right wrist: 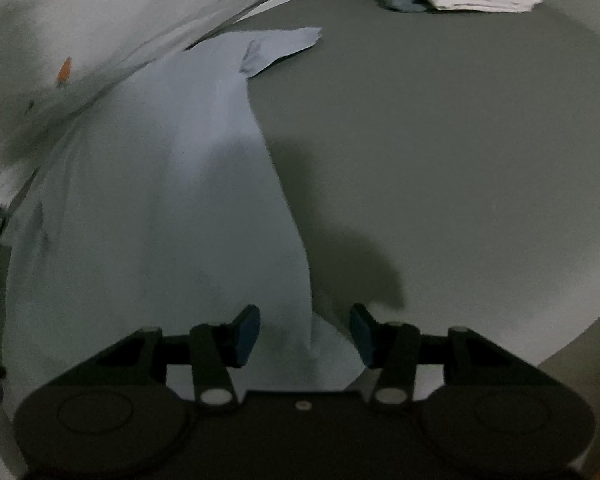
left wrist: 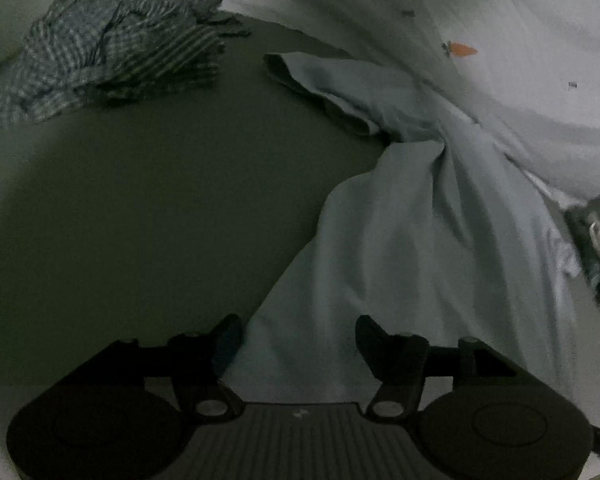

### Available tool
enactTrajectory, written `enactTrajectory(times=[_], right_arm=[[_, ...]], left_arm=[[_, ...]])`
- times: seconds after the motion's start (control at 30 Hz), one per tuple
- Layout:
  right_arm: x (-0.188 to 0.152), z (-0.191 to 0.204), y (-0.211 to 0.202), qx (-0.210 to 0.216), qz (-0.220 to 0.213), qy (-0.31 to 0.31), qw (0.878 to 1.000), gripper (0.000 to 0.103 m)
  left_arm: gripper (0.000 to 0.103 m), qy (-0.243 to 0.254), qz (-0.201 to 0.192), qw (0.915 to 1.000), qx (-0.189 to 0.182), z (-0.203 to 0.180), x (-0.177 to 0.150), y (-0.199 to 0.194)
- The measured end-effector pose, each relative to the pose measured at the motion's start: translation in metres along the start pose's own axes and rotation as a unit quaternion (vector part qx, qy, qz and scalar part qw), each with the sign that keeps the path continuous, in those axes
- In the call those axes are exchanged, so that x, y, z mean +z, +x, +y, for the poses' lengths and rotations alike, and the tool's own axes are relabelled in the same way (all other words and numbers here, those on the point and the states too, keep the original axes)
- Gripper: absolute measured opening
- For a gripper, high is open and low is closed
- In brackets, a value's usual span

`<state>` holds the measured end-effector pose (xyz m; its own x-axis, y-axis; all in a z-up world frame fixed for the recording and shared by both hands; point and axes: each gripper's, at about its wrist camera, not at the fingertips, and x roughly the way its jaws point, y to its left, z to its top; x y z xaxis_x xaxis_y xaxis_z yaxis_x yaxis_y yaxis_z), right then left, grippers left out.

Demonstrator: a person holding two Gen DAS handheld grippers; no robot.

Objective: Fold clothes

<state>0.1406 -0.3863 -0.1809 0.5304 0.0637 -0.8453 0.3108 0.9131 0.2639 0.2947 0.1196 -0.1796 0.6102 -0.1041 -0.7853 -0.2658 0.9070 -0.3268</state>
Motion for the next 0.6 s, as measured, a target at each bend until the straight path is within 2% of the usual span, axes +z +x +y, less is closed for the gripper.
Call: enactTrajectory(times=[0.03, 0.07, 0.1, 0.13, 0.2, 0.27, 0.33, 0.37, 0.43, 0.47, 0.5, 0.57, 0.6], right_arm=[[-0.001, 0.003, 0.002, 0.001, 0.006, -0.019, 1.0, 0.038], [-0.002, 0.005, 0.002, 0.003, 0.01, -0.035, 0.999, 0.023], [-0.002, 0.006, 0.003, 0.009, 0.014, -0.044, 0.999, 0.007], [0.0, 0.005, 0.004, 0.02, 0.02, -0.047, 0.998, 0.007], [0.006, 0.001, 0.002, 0.048, 0.021, -0.042, 0.998, 0.004], [0.019, -0.007, -0.012, 0.101, 0.011, -0.009, 0.995, 0.004], [0.031, -0.018, -0.044, 0.187, -0.032, 0.051, 0.98, 0.002], [0.036, -0.024, -0.065, 0.237, -0.069, 0.078, 0.966, 0.002], [0.042, -0.033, -0.091, 0.281, -0.118, 0.105, 0.947, 0.002], [0.044, -0.036, -0.097, 0.28, -0.131, 0.106, 0.945, 0.002], [0.045, -0.038, -0.095, 0.257, -0.129, 0.092, 0.953, 0.002], [0.044, -0.046, -0.075, 0.185, -0.09, 0.082, 0.975, 0.002], [0.041, -0.052, -0.065, 0.163, -0.066, 0.101, 0.979, 0.002]], left_arm=[[0.018, 0.008, 0.0, 1.0, 0.004, -0.002, -0.001, 0.0], [0.007, 0.013, 0.001, 0.9999, 0.006, -0.004, -0.002, 0.0], [0.004, 0.003, 0.004, 1.0, 0.003, -0.002, -0.002, 0.0], [0.0, -0.015, 0.0, 0.9999, -0.008, 0.001, -0.001, -0.002], [0.0, -0.047, -0.008, 0.9985, -0.027, 0.007, 0.002, -0.008], [0.0, -0.056, -0.027, 0.9976, -0.03, 0.007, 0.009, -0.029], [0.0, -0.066, -0.064, 0.9946, -0.048, 0.0, 0.015, -0.065], [0.0, -0.07, -0.087, 0.9915, -0.066, -0.007, 0.017, -0.09], [0.0, -0.06, -0.111, 0.9895, -0.071, -0.023, 0.013, -0.126], [0.0, -0.056, -0.112, 0.99, -0.064, -0.029, 0.008, -0.135], [0.0, -0.063, -0.1, 0.9917, -0.052, -0.029, 0.0, -0.132], [0.0, -0.097, -0.069, 0.9922, -0.036, -0.024, -0.019, -0.119], [0.0, -0.108, -0.068, 0.991, -0.041, -0.025, -0.023, -0.122]])
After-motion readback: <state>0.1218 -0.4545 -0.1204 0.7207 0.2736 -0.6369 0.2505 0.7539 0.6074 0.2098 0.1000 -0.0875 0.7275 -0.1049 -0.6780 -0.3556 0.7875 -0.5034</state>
